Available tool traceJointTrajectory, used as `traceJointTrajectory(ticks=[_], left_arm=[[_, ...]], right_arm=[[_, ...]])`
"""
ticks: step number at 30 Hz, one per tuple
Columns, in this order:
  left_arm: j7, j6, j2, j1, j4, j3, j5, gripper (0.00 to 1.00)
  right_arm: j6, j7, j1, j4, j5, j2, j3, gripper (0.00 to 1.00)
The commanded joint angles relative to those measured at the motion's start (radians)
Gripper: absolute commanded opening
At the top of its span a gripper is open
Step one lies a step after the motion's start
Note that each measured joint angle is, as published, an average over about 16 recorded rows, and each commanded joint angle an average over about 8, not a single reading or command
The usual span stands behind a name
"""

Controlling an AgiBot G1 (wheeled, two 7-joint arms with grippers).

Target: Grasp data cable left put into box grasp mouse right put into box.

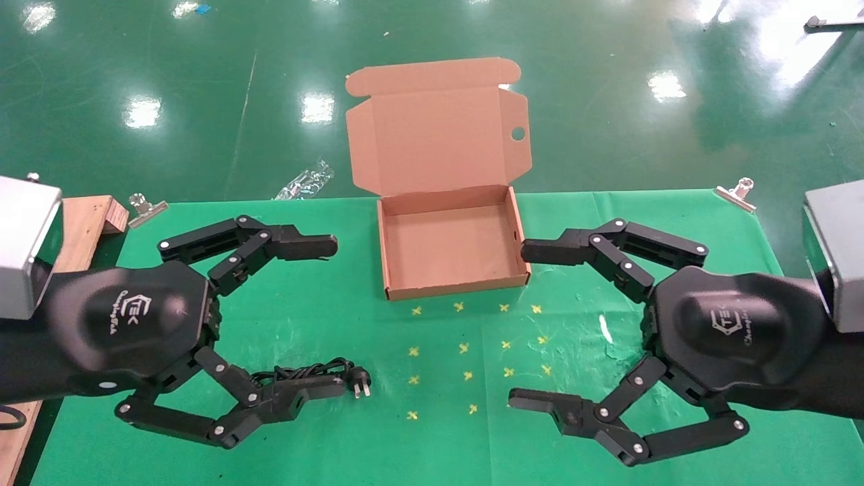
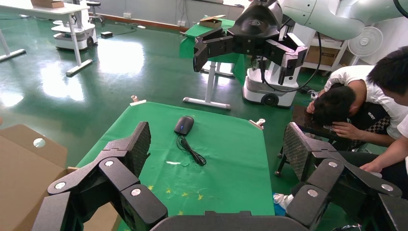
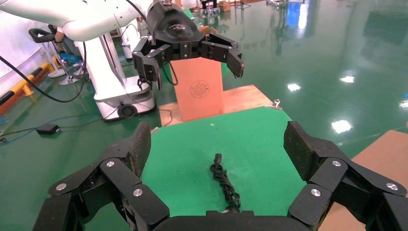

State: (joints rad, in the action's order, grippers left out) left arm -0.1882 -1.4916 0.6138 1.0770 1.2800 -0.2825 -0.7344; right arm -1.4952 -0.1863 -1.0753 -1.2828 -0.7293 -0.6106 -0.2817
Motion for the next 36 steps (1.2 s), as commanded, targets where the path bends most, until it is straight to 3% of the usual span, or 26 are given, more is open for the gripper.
traceJointTrajectory(ticks=[1, 36], left_arm=[[0.000, 0.000, 0.000, 0.000, 0.000, 0.000, 0.000, 1.00], [0.000, 0.000, 0.000, 0.000, 0.000, 0.000, 0.000, 1.00]], right_arm=[[0.000, 0.000, 0.000, 0.000, 0.000, 0.000, 0.000, 1.00], [0.000, 0.000, 0.000, 0.000, 0.000, 0.000, 0.000, 1.00]])
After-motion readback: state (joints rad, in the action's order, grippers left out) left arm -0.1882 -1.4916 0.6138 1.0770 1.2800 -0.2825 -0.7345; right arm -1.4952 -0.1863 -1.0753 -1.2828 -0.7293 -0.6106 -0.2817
